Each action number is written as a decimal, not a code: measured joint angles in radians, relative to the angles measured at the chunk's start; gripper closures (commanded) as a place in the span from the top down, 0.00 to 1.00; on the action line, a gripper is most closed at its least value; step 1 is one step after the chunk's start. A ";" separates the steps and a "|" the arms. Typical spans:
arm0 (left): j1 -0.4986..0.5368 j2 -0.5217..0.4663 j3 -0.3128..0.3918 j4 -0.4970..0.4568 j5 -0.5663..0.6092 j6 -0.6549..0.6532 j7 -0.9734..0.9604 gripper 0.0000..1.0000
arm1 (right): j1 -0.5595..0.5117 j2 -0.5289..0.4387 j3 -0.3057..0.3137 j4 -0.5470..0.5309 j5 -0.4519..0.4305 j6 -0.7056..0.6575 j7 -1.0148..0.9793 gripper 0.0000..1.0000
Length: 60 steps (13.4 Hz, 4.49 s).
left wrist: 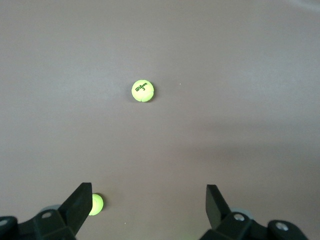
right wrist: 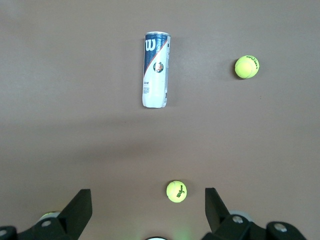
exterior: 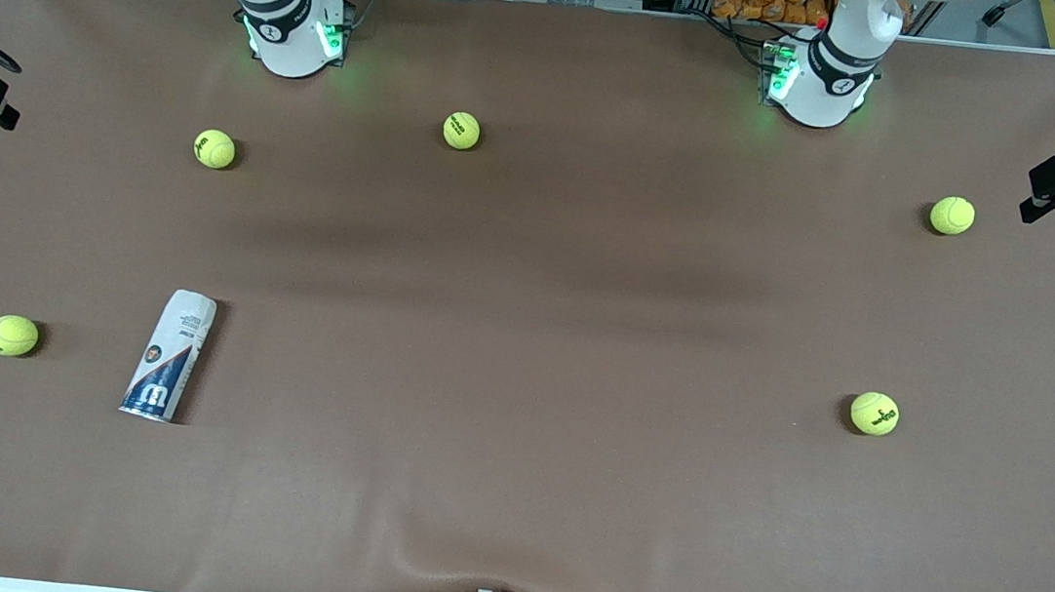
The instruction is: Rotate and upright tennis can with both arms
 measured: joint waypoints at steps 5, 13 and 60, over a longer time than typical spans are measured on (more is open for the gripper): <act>0.000 0.000 0.001 -0.003 0.000 0.000 0.000 1.00 | 0.000 0.003 -0.001 -0.006 0.000 0.000 0.001 1.00; 0.008 0.012 0.004 -0.006 0.000 0.000 0.005 1.00 | 0.008 0.174 0.001 -0.028 0.000 0.121 0.001 1.00; 0.003 0.066 0.000 -0.004 0.000 0.007 0.018 1.00 | 0.190 0.729 0.273 -0.010 -0.008 0.711 -0.749 0.86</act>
